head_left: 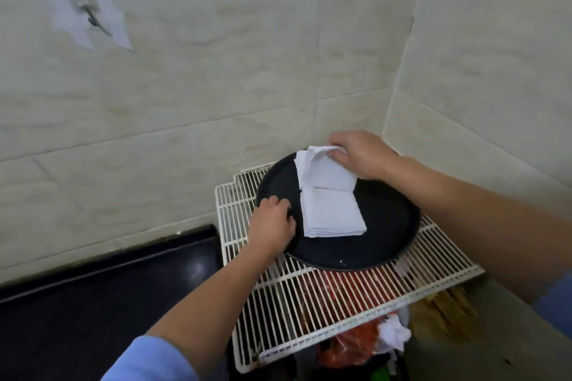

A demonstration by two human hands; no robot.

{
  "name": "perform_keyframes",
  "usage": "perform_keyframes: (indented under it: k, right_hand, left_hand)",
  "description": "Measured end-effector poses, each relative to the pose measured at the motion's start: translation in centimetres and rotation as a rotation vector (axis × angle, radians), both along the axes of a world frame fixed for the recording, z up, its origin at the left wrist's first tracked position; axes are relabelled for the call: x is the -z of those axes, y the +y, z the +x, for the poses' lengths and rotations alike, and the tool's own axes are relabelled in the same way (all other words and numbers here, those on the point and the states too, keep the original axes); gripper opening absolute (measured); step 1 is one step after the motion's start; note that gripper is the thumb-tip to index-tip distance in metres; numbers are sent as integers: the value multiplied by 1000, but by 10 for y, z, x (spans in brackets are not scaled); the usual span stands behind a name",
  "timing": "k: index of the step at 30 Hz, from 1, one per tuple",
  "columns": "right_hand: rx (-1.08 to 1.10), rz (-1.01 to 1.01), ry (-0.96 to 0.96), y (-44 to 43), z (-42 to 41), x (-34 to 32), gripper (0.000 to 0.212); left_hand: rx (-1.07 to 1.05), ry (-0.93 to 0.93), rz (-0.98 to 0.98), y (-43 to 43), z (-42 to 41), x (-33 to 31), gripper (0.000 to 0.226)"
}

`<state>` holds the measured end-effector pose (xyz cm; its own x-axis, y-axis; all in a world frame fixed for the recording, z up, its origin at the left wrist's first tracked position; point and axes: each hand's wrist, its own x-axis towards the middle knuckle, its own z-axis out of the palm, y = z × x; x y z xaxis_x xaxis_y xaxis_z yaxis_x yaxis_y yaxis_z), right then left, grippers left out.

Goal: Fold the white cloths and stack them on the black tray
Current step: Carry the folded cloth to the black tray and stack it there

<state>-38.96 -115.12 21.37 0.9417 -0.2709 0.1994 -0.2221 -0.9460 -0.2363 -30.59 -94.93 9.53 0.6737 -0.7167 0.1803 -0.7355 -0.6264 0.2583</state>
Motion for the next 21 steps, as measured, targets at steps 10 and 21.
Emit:
perform_keyframes:
  k: [10, 21]
  right_hand:
    - [-45, 122, 134, -59, 86, 44, 18]
    - [-150, -102, 59, -43, 74, 100, 71]
  left_hand:
    - [-88, -33, -100, -6, -2, 13, 22]
    - [-113, -64, -119, -9, -4, 14, 18]
